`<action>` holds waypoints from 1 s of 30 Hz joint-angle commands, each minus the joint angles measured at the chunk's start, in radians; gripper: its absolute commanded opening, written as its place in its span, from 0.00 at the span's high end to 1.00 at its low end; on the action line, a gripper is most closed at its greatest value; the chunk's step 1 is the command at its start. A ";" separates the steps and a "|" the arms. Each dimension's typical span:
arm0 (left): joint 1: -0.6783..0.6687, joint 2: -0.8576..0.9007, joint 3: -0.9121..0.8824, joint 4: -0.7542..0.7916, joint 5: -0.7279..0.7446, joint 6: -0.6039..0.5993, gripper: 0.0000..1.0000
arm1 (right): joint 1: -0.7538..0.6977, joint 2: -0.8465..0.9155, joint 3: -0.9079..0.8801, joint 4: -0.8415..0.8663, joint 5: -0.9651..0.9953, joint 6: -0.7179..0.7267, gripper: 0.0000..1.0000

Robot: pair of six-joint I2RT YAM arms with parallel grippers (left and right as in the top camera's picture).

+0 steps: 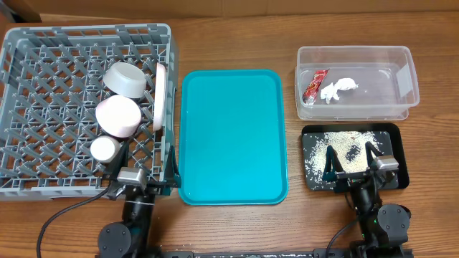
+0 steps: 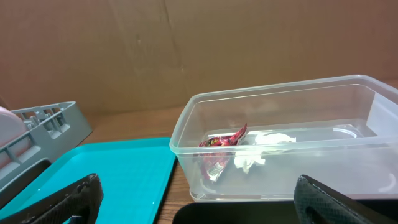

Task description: Sort waste into correct bins and load items into the dishwasher

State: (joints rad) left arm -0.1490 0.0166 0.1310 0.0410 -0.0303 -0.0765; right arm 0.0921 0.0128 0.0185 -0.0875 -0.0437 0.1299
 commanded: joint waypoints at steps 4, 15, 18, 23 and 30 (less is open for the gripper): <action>0.007 -0.014 -0.126 -0.012 0.005 -0.039 0.00 | 0.002 -0.010 -0.011 0.006 0.014 -0.001 0.00; 0.006 -0.012 -0.126 -0.116 0.005 -0.066 0.00 | 0.002 -0.010 -0.011 0.006 0.014 -0.001 0.00; 0.006 -0.012 -0.126 -0.116 0.005 -0.066 0.00 | 0.002 -0.010 -0.011 0.006 0.014 -0.001 0.00; 0.006 -0.012 -0.126 -0.116 0.005 -0.066 0.00 | 0.002 -0.010 -0.011 0.006 0.014 -0.001 0.00; 0.006 -0.012 -0.126 -0.116 0.005 -0.066 0.00 | 0.002 -0.010 -0.011 0.006 0.014 -0.001 0.00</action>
